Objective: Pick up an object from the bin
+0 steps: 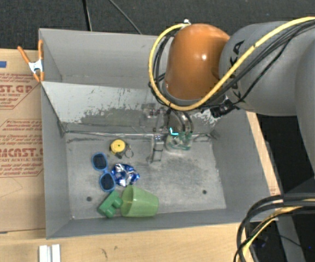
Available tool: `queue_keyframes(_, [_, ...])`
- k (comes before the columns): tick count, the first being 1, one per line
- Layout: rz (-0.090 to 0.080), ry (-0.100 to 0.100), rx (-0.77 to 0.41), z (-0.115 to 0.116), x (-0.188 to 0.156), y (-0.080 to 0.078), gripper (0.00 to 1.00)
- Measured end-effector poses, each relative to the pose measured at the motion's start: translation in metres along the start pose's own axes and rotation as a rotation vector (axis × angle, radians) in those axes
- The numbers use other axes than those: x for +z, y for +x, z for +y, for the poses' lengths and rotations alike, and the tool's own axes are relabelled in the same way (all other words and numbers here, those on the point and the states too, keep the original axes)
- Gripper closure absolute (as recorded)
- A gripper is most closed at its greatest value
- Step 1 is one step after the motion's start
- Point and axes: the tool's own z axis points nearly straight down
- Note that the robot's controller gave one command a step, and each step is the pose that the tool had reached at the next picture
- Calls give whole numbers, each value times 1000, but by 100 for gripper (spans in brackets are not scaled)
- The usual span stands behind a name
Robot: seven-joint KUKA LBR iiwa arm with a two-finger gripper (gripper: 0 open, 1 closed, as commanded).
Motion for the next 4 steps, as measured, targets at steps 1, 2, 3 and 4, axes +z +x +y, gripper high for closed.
queue_keyframes(1, [-46, -15, 280, 51, 125, 51, 0])
queue_keyframes(2, [-8, -1, 275, 48, 133, 61, 100])
queue_keyframes(3, [-6, -1, 275, 48, 133, 62, 0])
queue_keyframes(4, [-4, 0, 170, 116, 122, 94, 0])
